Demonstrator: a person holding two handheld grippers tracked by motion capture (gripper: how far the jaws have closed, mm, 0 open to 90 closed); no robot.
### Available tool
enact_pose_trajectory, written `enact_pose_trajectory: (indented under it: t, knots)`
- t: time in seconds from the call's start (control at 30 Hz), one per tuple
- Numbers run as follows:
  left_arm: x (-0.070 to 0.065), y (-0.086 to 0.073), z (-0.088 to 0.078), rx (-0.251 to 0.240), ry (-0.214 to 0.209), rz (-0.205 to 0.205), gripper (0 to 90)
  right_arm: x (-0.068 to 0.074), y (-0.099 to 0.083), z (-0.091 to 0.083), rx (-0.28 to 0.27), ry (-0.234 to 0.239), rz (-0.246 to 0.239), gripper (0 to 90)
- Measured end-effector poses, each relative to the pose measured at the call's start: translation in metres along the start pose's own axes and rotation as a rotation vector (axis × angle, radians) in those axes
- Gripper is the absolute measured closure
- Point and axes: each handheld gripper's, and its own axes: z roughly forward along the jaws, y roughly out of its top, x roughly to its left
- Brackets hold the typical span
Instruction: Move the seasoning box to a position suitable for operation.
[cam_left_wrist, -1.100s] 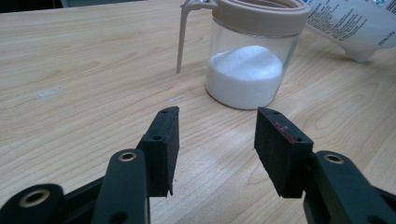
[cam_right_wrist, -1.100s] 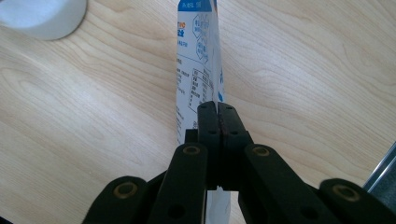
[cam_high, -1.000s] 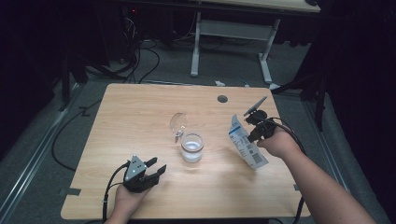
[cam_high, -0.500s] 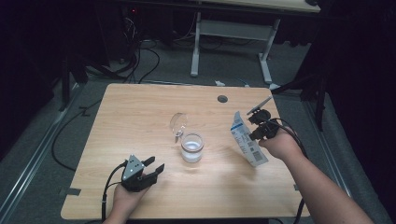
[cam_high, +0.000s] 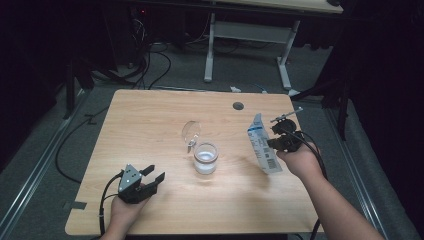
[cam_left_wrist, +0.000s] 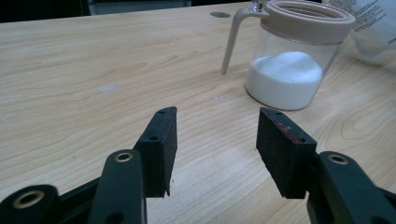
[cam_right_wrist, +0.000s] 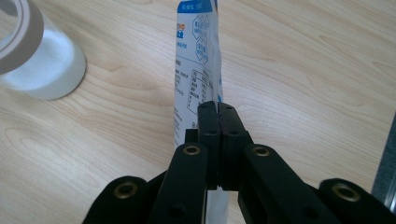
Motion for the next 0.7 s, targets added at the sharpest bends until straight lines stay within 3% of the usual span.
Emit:
enact_pose_trajectory:
  t: [0.17, 0.37, 0.7]
  knots:
    - [0.007, -0.002, -0.004, 0.004, 0.014, -0.006, 48.5, 0.002, -0.011, 0.004, -0.056, -0.007, 0.004, 90.0]
    - [0.011, -0.003, -0.008, -0.006, 0.011, -0.005, 47.3, 0.005, -0.023, 0.002, -0.173, -0.014, 0.019, 90.0]
    - [0.016, -0.004, -0.01, -0.009, 0.017, 0.006, 46.9, 0.005, -0.044, -0.001, -0.289, -0.009, 0.033, 90.0]
